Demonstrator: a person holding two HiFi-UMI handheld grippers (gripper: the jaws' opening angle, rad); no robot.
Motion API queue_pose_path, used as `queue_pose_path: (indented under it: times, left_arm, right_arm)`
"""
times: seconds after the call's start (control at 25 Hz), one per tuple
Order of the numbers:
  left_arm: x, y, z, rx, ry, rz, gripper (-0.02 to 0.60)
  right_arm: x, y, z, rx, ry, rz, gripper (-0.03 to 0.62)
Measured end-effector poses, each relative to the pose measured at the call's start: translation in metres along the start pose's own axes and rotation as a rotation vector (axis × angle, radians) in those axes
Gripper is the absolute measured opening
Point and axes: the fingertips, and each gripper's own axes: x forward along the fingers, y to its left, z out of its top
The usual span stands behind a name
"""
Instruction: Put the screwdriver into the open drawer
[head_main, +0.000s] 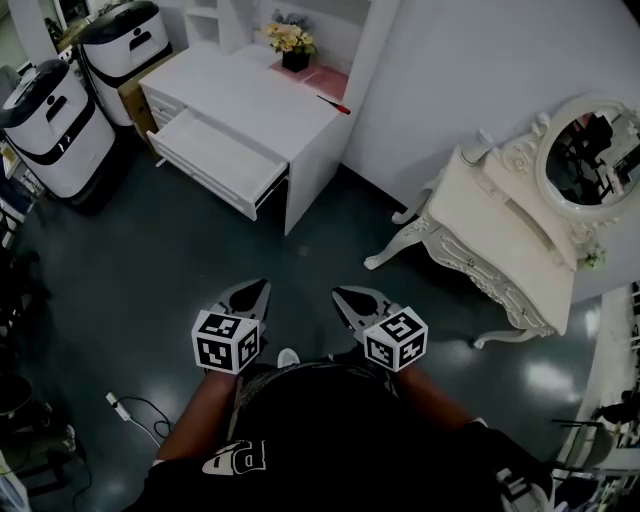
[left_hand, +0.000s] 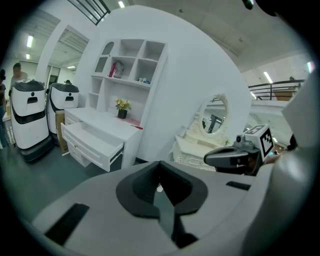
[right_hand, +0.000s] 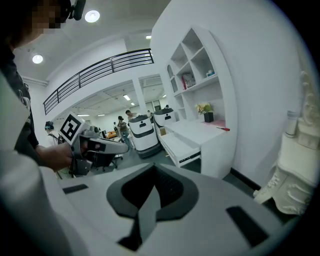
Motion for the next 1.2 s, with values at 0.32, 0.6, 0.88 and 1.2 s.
queue_pose_path:
  times: [0.32,0.6,0.88,1.2]
  left_arm:
    - [0.004,0.022,0.001,-0.03,0.018,-0.012,0.015]
    - [0.005,0.045,0.002,-0.055,0.01,0.036,0.015]
    - [0.018,0.048,0.009,-0.054,0.025,0.047,0.015]
    - [0.049,0.067,0.041,-0.042,0.03,0.075,0.015]
  right_arm:
    - [0.021,-0.001,0.008,0.001,0.037,-0.007,0.009]
    - [0.034,-0.006,0.002,0.001,0.065,0.016,0.009]
    - [0.062,-0.022,0.018,-0.002,0.052,0.057,0.009]
    - [0.089,-0.056,0.044,0.009,0.032,0.075,0.009]
